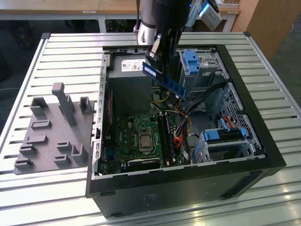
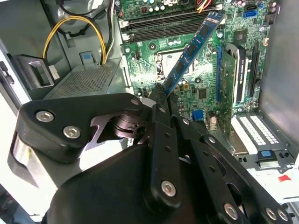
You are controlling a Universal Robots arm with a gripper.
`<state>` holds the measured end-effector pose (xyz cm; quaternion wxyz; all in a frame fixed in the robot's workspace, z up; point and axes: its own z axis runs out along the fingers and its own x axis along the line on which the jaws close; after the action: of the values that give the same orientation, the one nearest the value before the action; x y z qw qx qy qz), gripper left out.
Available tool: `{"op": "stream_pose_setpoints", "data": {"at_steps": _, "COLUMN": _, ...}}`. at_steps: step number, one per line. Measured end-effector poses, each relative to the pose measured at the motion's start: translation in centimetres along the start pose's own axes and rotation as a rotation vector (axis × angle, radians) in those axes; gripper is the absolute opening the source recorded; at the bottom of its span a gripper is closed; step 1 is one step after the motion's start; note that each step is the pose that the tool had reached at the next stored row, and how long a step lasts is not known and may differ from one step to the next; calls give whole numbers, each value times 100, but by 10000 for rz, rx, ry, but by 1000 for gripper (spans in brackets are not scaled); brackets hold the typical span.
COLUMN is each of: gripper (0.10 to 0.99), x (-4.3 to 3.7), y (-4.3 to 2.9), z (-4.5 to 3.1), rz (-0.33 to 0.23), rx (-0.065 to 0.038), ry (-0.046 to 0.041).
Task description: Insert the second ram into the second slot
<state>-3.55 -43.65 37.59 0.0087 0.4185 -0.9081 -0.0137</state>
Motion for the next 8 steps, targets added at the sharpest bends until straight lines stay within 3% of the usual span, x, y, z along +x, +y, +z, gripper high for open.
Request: {"op": "stream_pose_setpoints", "data": {"at_steps": 8, "gripper": 137, "x": 0, "y": 0, "z": 0, "rz": 403, "rx": 2, "ry": -9}}
